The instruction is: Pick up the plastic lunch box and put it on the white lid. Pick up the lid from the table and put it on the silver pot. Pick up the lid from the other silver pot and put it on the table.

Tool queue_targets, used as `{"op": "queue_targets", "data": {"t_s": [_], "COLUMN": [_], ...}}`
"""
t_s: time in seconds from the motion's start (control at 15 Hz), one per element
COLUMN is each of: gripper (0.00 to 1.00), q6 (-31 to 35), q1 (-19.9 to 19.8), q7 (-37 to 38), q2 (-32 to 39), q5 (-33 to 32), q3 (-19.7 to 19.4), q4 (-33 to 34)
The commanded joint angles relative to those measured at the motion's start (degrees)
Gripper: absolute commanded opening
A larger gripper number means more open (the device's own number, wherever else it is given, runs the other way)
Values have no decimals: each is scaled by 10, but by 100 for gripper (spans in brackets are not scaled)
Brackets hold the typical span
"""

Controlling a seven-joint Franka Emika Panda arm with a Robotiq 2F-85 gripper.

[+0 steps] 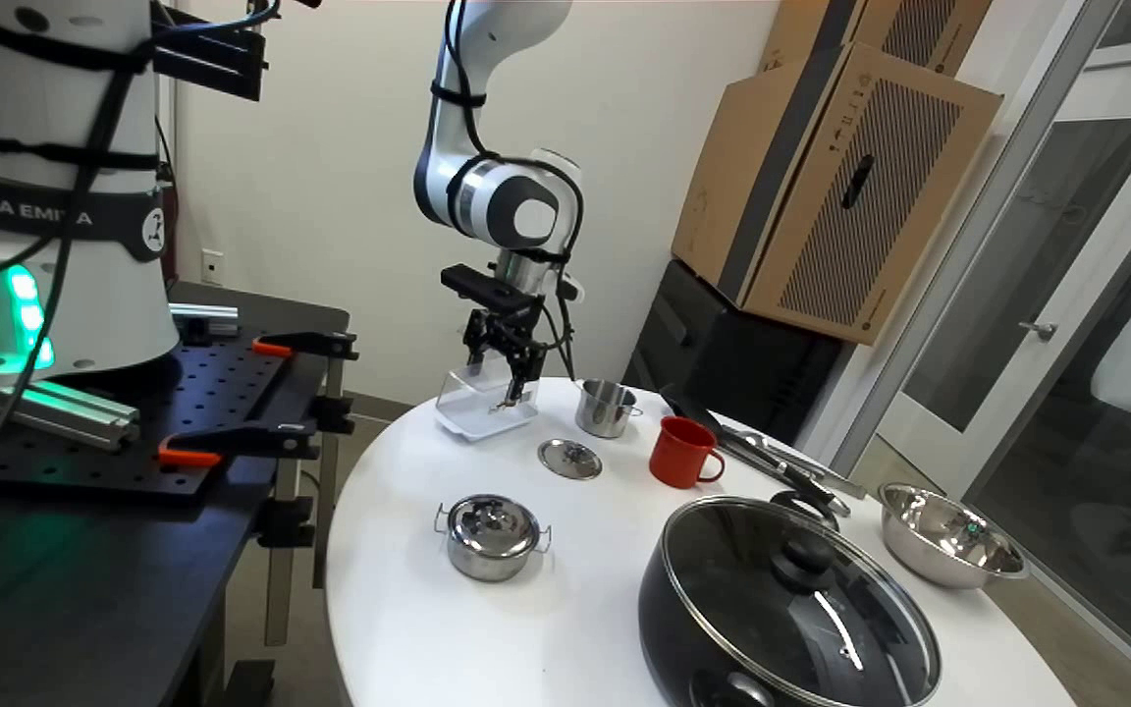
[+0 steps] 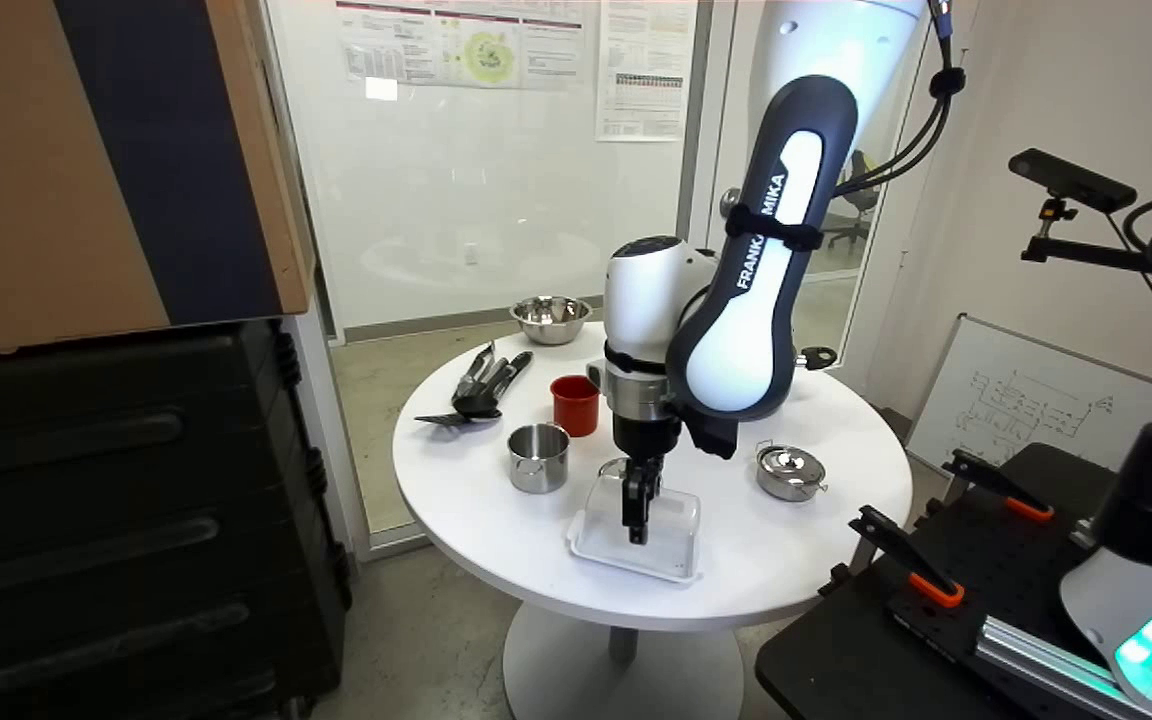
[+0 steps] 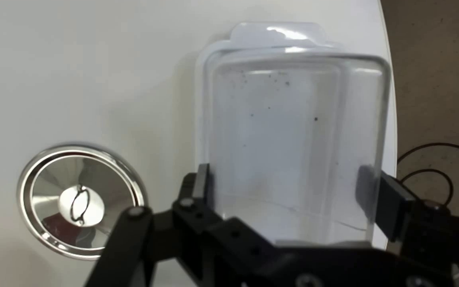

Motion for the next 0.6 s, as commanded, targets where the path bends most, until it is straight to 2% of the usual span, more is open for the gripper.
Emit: {"op": "queue_targets", "data": {"t_s": [0.0,0.53], "gripper": [64,64], "q6": [19,23], "q1": [5,10], "q7": [4,6], "q2": [3,5], "q5": [11,11], "q3": [-4,-10], "q4": [-2,2]}}
